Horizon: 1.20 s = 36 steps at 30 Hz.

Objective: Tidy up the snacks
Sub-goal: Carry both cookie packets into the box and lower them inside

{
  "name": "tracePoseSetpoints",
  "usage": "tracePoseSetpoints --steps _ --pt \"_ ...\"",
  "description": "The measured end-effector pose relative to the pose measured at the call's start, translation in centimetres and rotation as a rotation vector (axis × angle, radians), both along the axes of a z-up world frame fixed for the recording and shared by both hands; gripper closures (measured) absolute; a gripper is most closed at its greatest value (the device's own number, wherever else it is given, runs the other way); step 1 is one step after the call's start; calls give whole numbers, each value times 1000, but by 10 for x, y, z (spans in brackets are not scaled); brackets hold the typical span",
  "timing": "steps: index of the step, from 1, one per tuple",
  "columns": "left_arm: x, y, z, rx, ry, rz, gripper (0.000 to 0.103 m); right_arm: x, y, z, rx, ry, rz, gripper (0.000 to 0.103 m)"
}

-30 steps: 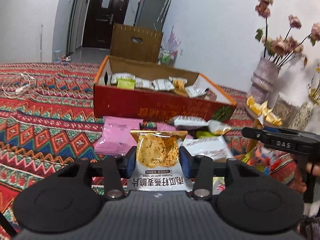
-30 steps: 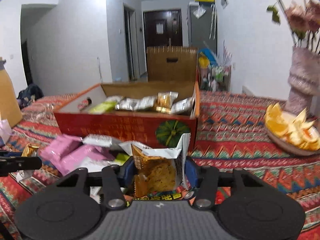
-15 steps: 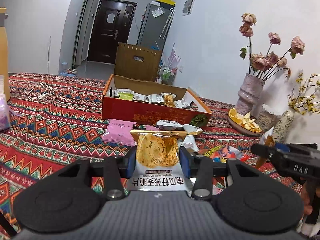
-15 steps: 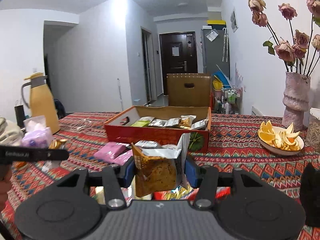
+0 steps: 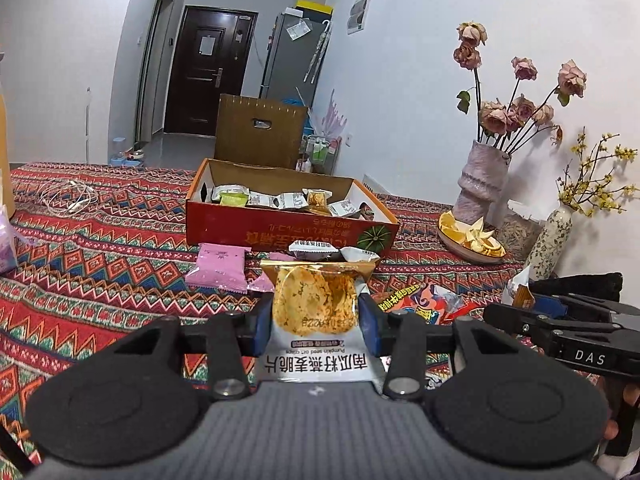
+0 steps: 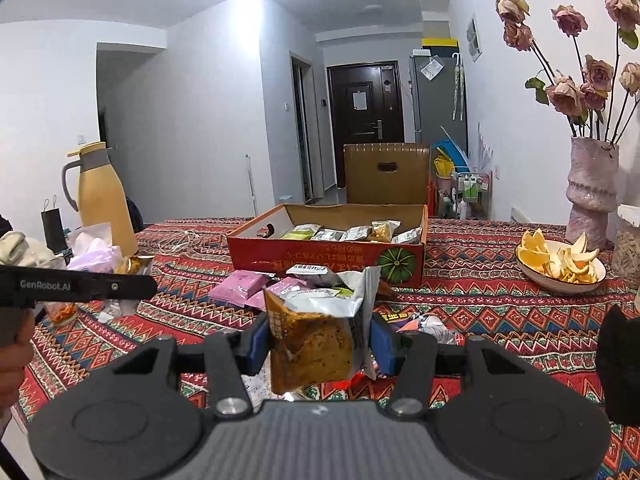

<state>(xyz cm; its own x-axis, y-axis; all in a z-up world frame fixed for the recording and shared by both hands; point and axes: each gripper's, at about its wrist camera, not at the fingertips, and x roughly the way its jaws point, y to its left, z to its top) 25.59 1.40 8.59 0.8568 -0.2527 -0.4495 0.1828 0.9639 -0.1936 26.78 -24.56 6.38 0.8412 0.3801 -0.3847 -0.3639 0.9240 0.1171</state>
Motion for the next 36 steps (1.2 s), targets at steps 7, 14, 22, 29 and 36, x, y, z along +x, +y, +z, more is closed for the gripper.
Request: tracePoseSetpoints --steps 7,14,22,29,36 --pt "47 -3 6 36 -16 -31 59 38 7 3 -26 -4 23 53" --pt "157 6 17 62 3 -43 59 131 19 21 -32 -30 42 53" --pt "304 8 3 81 107 -54 59 282 48 24 -37 93 63 53" --pt "391 3 -47 144 212 -61 57 407 77 -11 -16 372 -14 52" --pt "399 20 -58 84 207 -72 27 458 86 -43 52 510 -87 36"
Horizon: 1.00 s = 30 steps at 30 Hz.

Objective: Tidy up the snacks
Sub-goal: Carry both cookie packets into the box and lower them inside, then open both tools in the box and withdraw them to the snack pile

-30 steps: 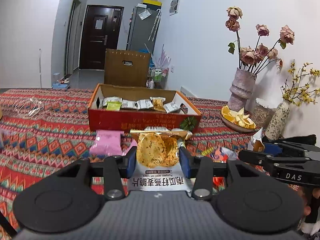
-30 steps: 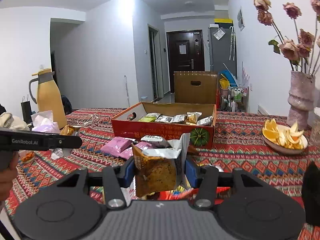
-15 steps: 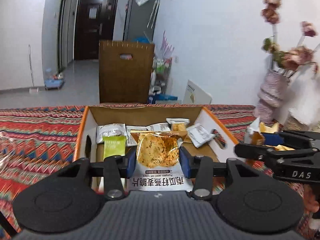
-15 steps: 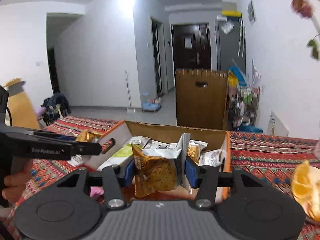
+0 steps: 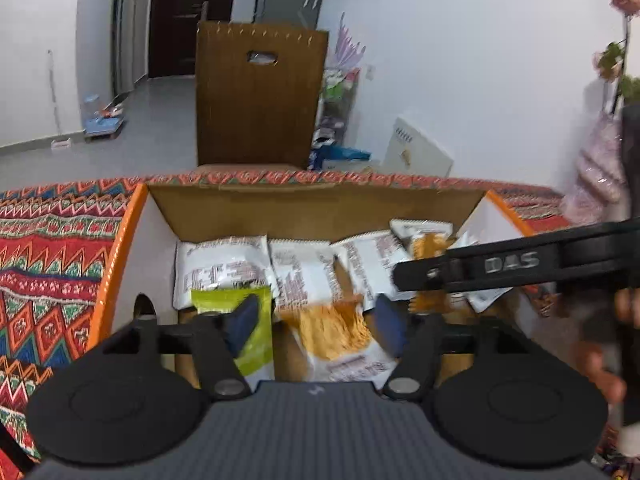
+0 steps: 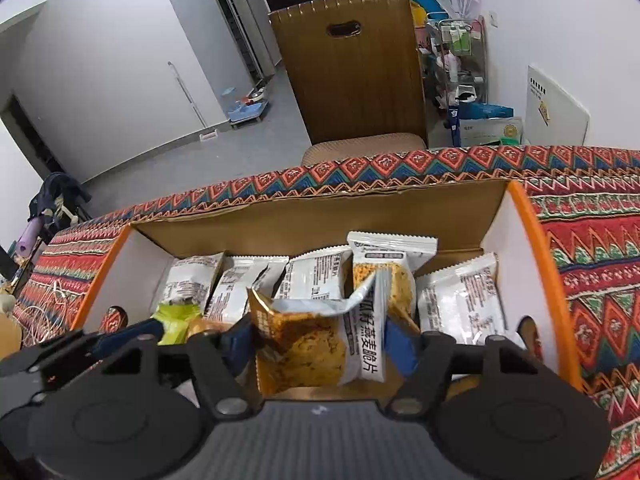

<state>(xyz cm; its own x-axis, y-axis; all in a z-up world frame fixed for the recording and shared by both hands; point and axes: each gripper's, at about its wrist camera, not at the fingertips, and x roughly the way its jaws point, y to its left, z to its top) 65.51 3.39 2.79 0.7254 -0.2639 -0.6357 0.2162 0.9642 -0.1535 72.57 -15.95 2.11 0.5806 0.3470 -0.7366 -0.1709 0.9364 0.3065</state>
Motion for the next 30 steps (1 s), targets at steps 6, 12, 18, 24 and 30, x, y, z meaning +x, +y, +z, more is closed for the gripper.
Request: tracePoseSetpoints --steps 6,12,18,24,30 --pt "-11 12 22 8 -32 17 24 -6 2 8 -27 -20 3 33" --pt "-34 20 52 17 -49 55 24 -23 -6 38 0 -51 -24 20" --pt "-91 23 91 39 -83 13 19 -84 -25 83 33 -137 -43 17" --pt "-176 25 134 26 -163 -4 9 -169 -49 133 -44 -266 4 12" --pt "-265 22 156 7 -265 -20 3 -270 -74 162 -94 -411 41 1"
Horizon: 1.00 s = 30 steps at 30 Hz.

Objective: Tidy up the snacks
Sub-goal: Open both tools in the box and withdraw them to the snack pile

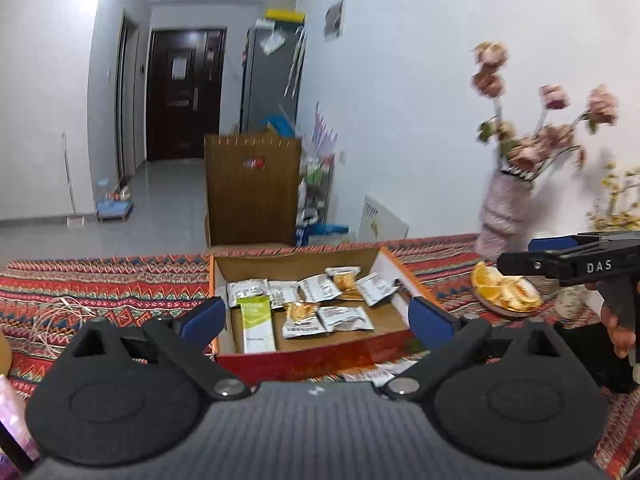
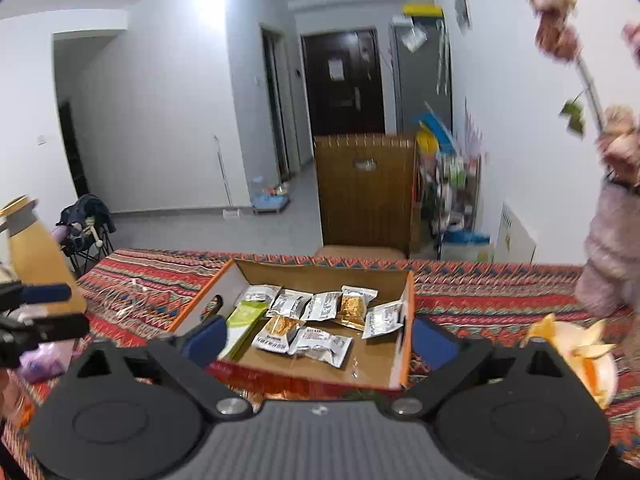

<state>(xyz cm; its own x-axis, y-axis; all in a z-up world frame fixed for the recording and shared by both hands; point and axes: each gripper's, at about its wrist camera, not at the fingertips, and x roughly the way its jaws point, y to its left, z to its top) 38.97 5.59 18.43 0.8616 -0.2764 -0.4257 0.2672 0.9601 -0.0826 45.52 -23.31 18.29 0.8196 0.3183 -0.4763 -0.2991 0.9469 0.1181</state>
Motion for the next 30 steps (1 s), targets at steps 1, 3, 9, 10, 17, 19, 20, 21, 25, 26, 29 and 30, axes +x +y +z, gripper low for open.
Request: tracePoseSetpoints --steps 1,3,9,10,17,19,20,21,25,26,29,30 --pt "-15 -2 0 5 -10 -6 3 -16 -4 2 -7 -26 7 1" --pt "-45 -6 -3 26 -28 -7 3 -51 -9 3 -31 -78 37 0" --pt "-130 -11 -31 -16 -83 35 0 -151 -10 -21 -130 -217 75 0" --pt "-143 -11 -40 -25 -71 34 0 -163 -7 -28 -150 -235 72 0" --pt "-204 -11 -99 -83 47 86 0 -237 2 -89 -230 -253 54 0" --pt "-212 -12 -113 -72 79 102 0 -248 4 -110 -214 -217 65 0" --pt "-215 -11 -119 -64 100 115 0 -251 4 -119 -204 -198 71 0" --pt "-219 -9 -125 -63 120 123 0 -254 5 -131 -187 -171 76 0" --pt "-226 -7 -143 -56 187 132 0 -268 2 -163 -130 -76 86 0" --pt "-228 -8 -147 -52 191 138 0 -271 1 -168 -131 -62 84 0" --pt "-226 -10 -149 -58 198 143 0 -276 0 -175 -135 -46 76 0" --pt "-225 -10 -150 -61 203 140 0 -277 -1 -176 -131 -46 75 0"
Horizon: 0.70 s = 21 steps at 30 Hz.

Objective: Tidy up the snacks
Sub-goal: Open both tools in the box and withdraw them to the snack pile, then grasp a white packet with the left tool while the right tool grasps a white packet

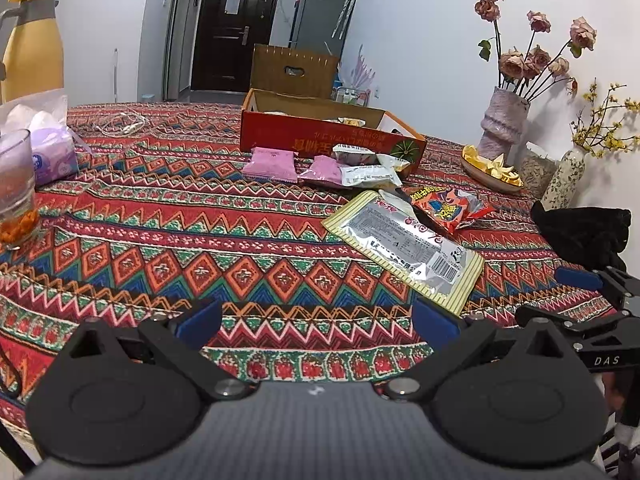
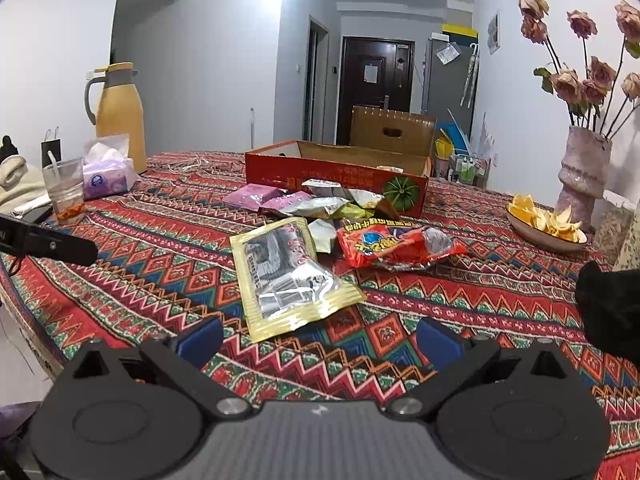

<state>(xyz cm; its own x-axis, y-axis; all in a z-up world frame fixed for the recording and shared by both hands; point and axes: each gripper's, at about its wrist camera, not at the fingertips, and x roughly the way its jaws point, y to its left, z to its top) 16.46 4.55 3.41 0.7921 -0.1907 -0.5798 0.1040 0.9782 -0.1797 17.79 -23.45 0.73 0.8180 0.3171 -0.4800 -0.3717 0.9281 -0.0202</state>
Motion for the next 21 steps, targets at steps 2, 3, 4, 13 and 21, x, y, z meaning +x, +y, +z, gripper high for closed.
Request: tracePoseSetpoints --steps 2,3,4,13,21 --pt "5 -3 -1 7 12 -6 0 2 -1 0 15 4 -4 0" --pt "8 -3 -2 13 15 -9 0 4 -1 1 23 4 -9 0" --pt "11 -4 -2 18 18 -11 0 7 -2 1 34 4 -11 1" --pt "50 -15 -4 40 14 -51 1 44 -2 -1 79 62 12 37" --pt "98 -24 -8 30 18 -77 2 101 8 1 67 76 17 71"
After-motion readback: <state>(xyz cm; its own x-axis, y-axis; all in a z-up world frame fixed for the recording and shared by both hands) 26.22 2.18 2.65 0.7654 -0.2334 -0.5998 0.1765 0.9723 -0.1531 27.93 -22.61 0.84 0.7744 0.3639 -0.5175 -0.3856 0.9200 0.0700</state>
